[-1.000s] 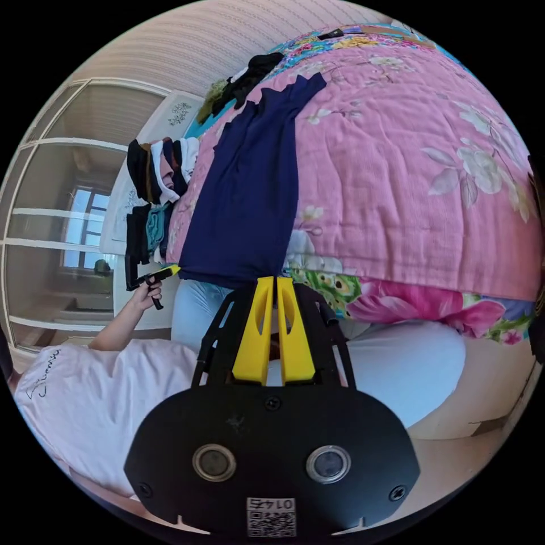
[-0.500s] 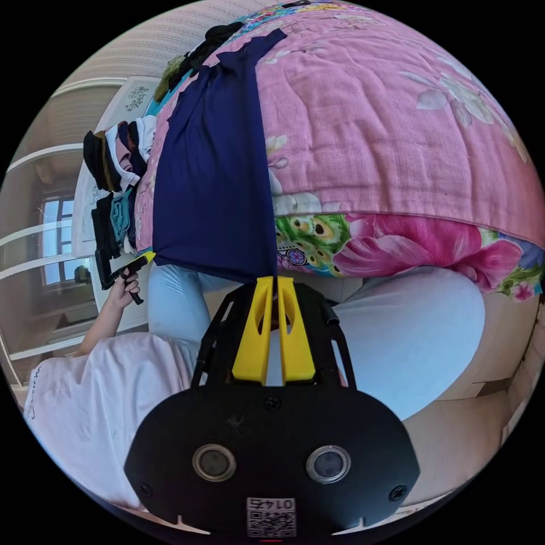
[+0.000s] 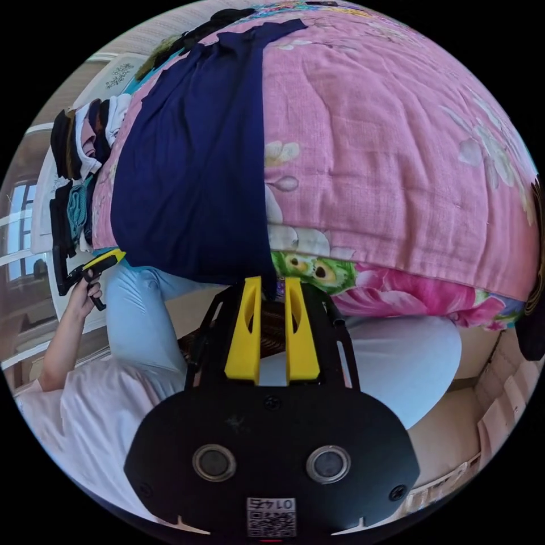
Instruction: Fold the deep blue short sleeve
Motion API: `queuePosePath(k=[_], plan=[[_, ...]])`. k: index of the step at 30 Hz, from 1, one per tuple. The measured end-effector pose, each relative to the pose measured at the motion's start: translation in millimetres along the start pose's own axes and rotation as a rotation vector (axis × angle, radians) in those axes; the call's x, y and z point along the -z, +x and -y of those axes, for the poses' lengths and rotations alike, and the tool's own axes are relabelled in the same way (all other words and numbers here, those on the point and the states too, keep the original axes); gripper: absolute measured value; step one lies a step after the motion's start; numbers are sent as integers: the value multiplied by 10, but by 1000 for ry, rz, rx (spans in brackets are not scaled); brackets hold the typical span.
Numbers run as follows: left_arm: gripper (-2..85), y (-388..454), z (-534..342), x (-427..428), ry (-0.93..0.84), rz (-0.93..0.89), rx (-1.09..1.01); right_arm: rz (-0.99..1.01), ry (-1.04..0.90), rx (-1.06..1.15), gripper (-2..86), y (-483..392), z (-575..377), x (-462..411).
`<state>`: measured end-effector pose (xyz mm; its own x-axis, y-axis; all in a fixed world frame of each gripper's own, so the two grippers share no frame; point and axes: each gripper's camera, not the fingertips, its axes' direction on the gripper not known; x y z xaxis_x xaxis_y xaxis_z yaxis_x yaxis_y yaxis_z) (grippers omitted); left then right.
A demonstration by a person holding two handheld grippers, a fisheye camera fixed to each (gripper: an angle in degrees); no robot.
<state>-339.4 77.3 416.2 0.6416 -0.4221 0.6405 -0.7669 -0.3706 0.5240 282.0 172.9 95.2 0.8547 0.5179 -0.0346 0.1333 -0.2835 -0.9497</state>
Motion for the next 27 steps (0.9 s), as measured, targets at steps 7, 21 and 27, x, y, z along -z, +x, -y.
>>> queuePosePath(k=[7, 21, 27], plan=[[-9, 142, 117, -57, -60, 39, 18, -73, -83, 73, 10, 72, 105, -25], [-10, 537, -118, -106, -102, 68, 69, -92, -36, 22, 30, 343, -82, 247], [-10, 962, -150, -68, -95, 175, -22, -21, 173, -58, 9, 547, -416, 671]])
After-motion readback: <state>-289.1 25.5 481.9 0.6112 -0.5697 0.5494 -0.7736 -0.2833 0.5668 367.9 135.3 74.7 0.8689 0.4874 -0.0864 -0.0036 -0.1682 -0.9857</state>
